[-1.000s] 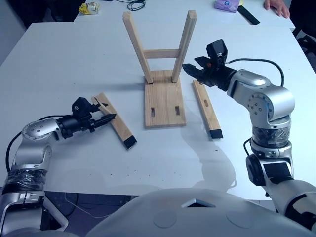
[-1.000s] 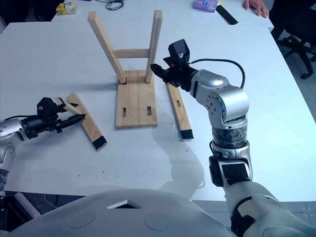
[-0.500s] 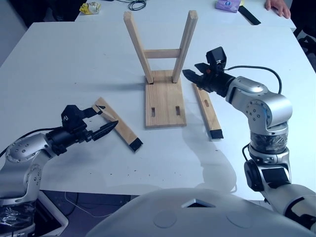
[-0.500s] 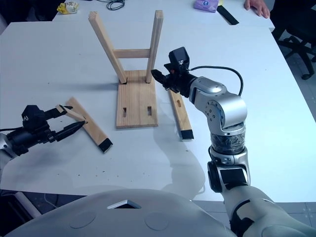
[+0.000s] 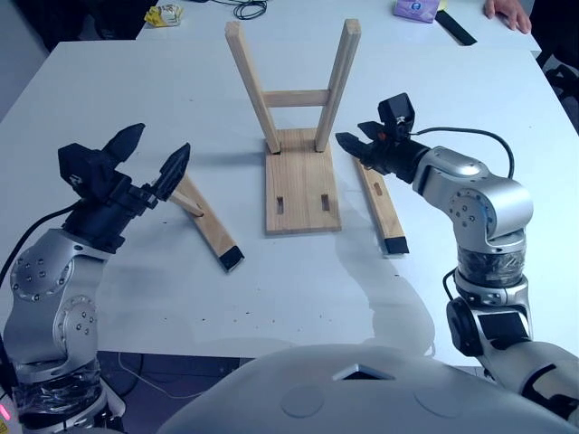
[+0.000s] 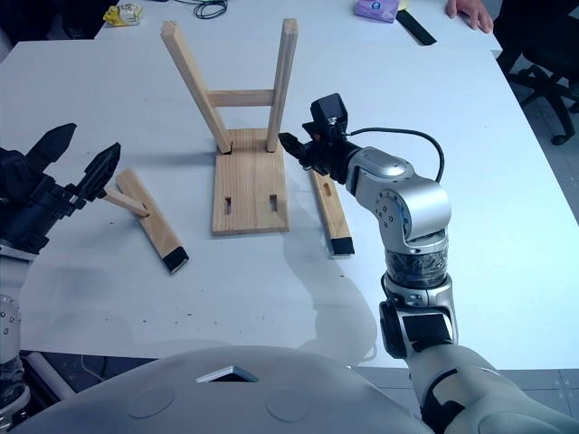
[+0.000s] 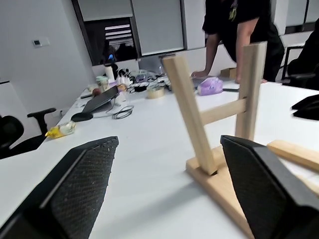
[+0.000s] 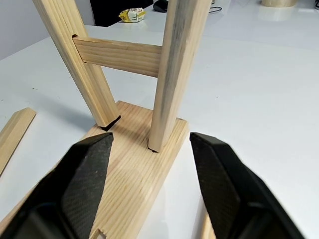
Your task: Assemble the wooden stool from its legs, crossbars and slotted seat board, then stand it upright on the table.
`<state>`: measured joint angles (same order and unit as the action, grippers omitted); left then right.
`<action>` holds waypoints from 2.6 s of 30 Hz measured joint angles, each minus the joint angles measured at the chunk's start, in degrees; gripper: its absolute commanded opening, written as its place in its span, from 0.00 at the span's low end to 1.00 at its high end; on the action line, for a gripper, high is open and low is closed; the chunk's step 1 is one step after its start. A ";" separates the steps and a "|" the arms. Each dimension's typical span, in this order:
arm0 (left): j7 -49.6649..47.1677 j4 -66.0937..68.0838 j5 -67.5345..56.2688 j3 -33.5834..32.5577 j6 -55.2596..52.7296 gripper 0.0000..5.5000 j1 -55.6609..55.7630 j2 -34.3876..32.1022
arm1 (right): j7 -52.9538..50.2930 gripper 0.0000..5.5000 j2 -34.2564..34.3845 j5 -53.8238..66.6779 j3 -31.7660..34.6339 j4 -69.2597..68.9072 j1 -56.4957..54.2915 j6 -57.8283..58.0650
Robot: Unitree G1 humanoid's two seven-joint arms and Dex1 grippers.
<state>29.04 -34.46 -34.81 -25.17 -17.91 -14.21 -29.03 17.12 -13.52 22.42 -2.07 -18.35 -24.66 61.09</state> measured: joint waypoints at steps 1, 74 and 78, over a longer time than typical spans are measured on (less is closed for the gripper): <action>-0.60 0.02 -0.01 0.06 0.05 0.69 0.33 0.60 | -0.01 0.52 0.05 -0.01 0.00 0.14 -0.14 -0.05; -40.31 -17.16 -0.15 14.54 -15.15 0.69 -13.22 21.34 | 4.87 0.52 -3.14 0.07 -3.98 -1.23 -0.29 0.27; -39.59 -20.44 -0.83 13.54 -15.06 0.69 -13.95 20.39 | 3.99 0.52 -3.40 0.07 -2.60 -2.94 1.74 1.09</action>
<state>-10.55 -54.90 -35.63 -11.63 -32.97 -28.16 -8.64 21.11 -16.92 22.49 -4.67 -21.29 -22.92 62.18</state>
